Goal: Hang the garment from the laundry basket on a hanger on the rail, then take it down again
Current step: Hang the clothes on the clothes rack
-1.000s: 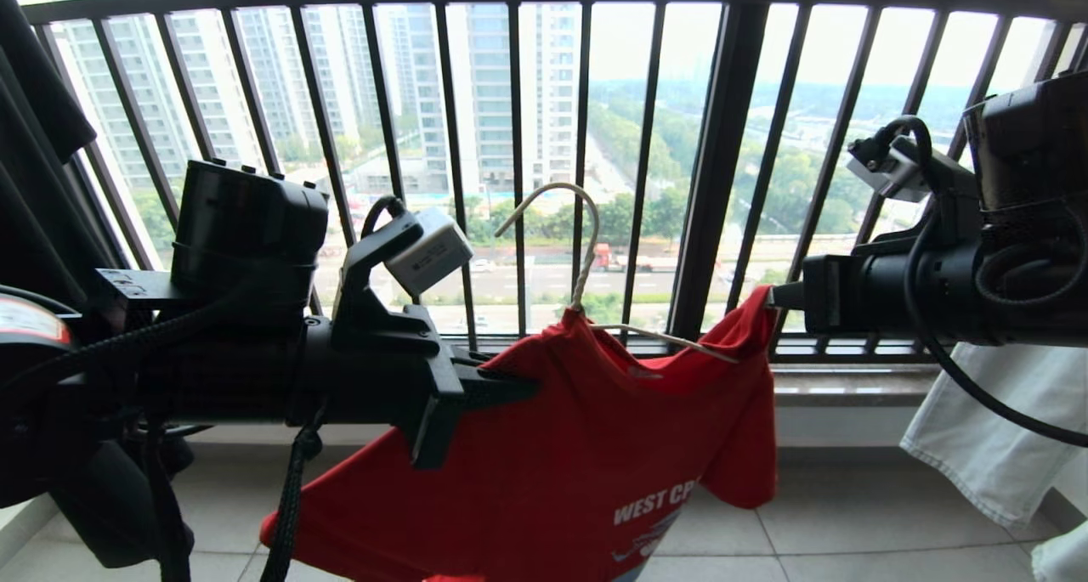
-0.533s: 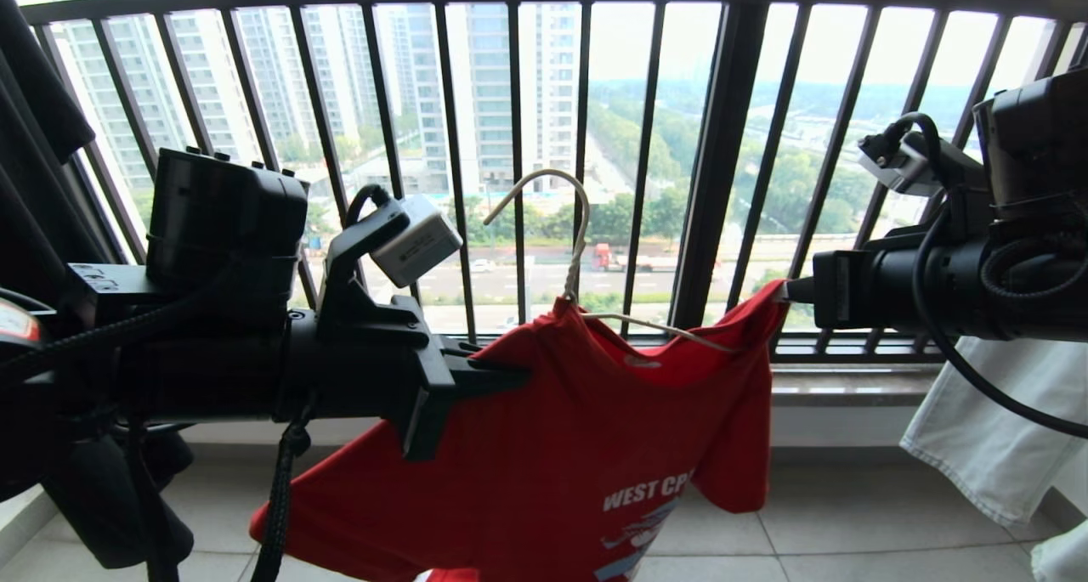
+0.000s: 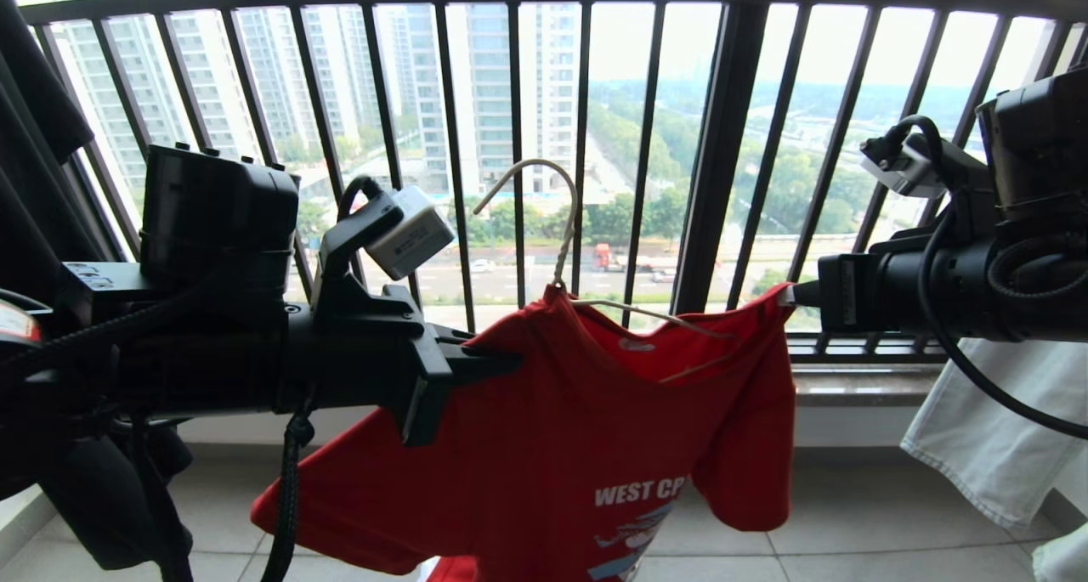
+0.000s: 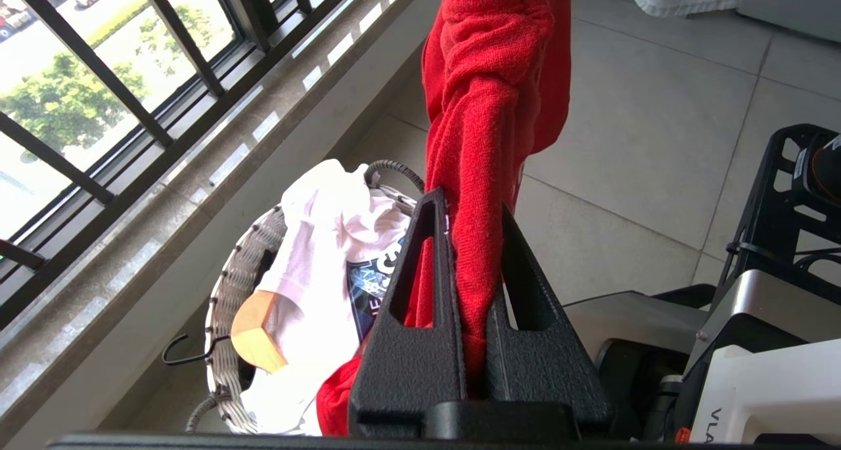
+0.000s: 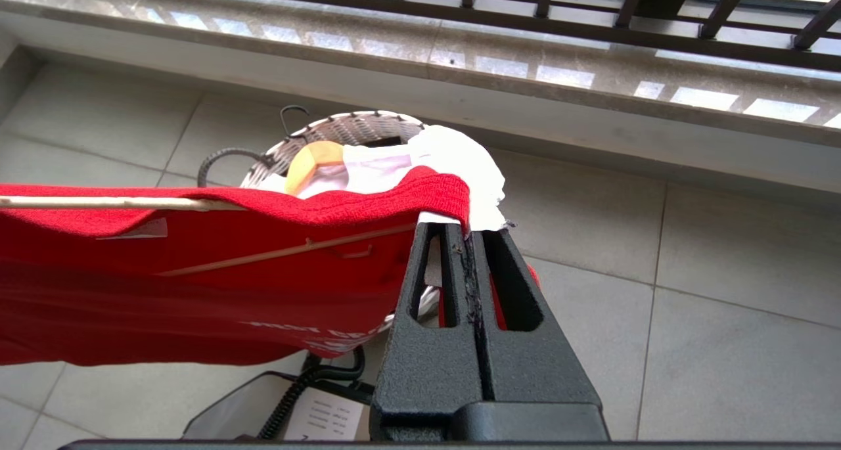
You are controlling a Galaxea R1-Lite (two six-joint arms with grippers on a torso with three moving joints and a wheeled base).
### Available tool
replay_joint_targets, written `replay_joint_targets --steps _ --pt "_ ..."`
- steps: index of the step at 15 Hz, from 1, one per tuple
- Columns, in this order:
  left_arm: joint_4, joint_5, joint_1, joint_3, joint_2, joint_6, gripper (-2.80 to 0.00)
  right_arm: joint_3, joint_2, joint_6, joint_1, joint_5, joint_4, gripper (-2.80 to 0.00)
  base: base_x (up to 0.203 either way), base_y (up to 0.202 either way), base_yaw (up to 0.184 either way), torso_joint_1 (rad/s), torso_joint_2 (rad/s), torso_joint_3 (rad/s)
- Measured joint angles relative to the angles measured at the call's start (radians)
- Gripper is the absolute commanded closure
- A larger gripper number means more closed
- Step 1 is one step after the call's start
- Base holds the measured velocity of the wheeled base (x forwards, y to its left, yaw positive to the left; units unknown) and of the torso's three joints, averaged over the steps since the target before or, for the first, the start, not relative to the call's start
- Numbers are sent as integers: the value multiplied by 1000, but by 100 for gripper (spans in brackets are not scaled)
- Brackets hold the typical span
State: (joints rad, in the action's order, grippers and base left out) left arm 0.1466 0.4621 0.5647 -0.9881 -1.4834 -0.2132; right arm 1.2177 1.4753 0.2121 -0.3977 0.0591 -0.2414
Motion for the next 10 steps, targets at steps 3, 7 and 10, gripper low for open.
replay_joint_targets --steps 3,7,10 --pt "0 4 4 4 -11 1 0 -2 -3 3 -8 -6 3 0 0 0 0 0 0 0" --pt "-3 11 34 8 -29 12 0 -3 -7 6 -20 -7 4 0 0 0 0 0 0 0" --pt "-3 13 62 19 -35 13 0 -3 -8 5 -20 -6 5 0 0 0 0 0 0 0"
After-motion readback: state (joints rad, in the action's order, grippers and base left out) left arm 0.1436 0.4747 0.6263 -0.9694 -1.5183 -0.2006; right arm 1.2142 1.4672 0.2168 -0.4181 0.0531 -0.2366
